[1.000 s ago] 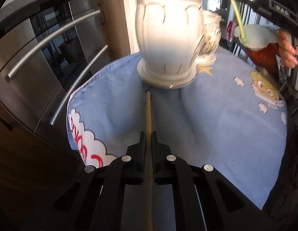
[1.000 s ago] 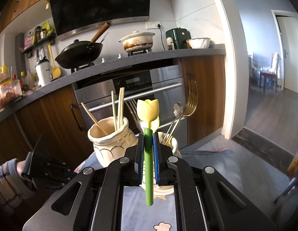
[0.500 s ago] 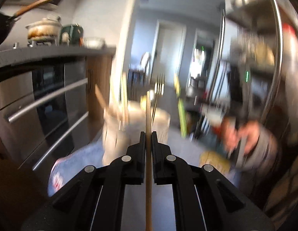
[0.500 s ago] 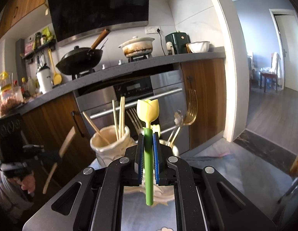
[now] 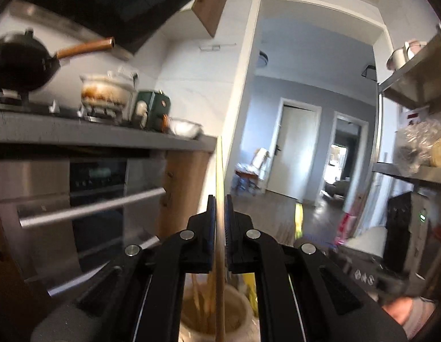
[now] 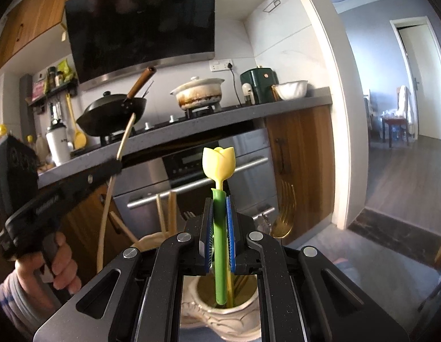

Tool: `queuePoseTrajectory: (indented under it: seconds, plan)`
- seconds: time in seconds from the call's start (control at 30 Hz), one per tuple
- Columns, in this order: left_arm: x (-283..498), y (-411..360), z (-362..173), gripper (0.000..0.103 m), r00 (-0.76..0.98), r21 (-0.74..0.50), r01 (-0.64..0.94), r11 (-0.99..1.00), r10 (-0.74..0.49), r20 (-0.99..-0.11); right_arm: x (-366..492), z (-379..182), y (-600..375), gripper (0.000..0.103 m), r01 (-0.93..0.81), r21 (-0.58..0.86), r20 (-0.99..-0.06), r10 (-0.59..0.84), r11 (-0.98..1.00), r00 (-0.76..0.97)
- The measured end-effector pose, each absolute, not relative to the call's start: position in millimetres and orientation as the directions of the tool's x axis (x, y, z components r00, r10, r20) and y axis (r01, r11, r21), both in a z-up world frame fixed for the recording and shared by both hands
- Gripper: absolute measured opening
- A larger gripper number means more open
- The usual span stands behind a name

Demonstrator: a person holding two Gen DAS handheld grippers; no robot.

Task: Organize utensils

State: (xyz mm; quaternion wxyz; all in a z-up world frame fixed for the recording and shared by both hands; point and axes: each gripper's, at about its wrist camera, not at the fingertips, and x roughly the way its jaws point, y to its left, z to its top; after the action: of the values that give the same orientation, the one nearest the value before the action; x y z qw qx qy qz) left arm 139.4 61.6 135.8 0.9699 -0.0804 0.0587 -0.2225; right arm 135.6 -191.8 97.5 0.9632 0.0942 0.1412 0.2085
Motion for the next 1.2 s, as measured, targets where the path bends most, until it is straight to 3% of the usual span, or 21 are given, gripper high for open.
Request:
queuePoseTrajectory:
  seconds: [0.5,1.1,1.2]
  plan:
    - [164,30,127,0.006,0.957,-0.083,0.286,0.954,-0.290,-0.030,150,74,-192,0.010,-0.375,0.258,-0.233,0.434,0.890,0.870]
    - [115,36,83,0.006,0.942,0.033,0.299,0.954,-0.289,-0.171,143,30,-188,0.010,-0.345,0.210,-0.383,0.402,0.915,0.832]
    - [108,41,81,0.006,0.938,0.020,0.305,0.952,-0.297,-0.180,138,31,-189,0.021,-0.346,0.207,-0.382,0.401,0.915,0.833]
